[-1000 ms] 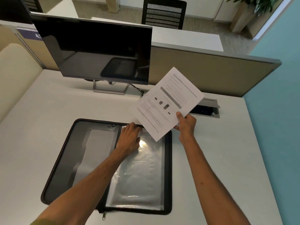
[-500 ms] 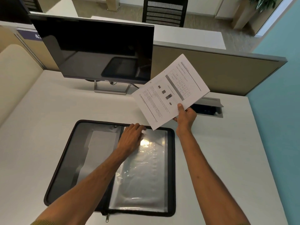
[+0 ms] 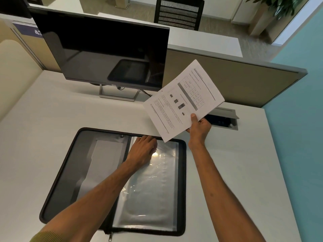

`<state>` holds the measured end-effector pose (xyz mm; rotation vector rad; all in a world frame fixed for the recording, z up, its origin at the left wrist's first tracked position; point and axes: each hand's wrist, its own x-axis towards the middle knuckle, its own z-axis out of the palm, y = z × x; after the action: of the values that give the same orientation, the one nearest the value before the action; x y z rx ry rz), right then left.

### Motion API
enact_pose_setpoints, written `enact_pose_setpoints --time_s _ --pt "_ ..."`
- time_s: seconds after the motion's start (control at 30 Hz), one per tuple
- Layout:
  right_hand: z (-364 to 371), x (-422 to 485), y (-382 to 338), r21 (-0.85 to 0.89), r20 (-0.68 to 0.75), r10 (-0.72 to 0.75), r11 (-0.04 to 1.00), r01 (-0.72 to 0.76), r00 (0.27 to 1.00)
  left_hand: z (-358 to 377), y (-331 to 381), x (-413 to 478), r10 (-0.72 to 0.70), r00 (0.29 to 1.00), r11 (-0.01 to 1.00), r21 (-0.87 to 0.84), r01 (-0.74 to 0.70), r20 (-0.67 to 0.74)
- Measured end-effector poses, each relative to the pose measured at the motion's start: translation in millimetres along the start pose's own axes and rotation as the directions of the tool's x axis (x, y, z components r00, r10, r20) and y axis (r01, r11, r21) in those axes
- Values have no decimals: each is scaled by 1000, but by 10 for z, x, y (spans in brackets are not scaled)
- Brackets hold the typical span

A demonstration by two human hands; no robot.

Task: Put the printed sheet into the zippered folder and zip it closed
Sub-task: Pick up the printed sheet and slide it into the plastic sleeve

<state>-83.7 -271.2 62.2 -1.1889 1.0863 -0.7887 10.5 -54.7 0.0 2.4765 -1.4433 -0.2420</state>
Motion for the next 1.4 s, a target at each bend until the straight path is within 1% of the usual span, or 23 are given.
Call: enact_pose_setpoints --time_s 0.1,0.23,0.43,0.63,0.77,0.9,1.1,1.27,1.4 --pt "84 -18 -12 4 13 -31 1000 31 999 0 -9 11 -20 999 999 -31 19 -29" --pt "196 -47 -32 -51 50 -92 994 95 994 -2 -1 55 -45 998 996 -74 42 -48" --pt "189 -67 26 -97 166 -131 984 148 977 34 20 99 -75 995 989 -129 66 -62" --pt "60 -50 95 -102 201 -66 991 88 977 85 11 94 -84 993 986 -154 70 -81" --pt "16 -33 126 -148 223 -44 986 79 974 102 17 107 -98 991 980 -183 79 -94" --pt "-24 21 177 -188 239 15 982 31 971 100 9 123 -95 991 977 -201 74 -97" --pt "-60 97 212 -224 263 62 974 -1 963 99 -13 126 -93 992 983 -165 78 -80" --pt "-43 163 182 -255 310 60 967 22 949 29 -130 168 -125 992 984 -129 119 -33" --pt "-5 206 181 -289 346 75 957 30 935 -10 -260 191 -113 994 992 -62 114 14"
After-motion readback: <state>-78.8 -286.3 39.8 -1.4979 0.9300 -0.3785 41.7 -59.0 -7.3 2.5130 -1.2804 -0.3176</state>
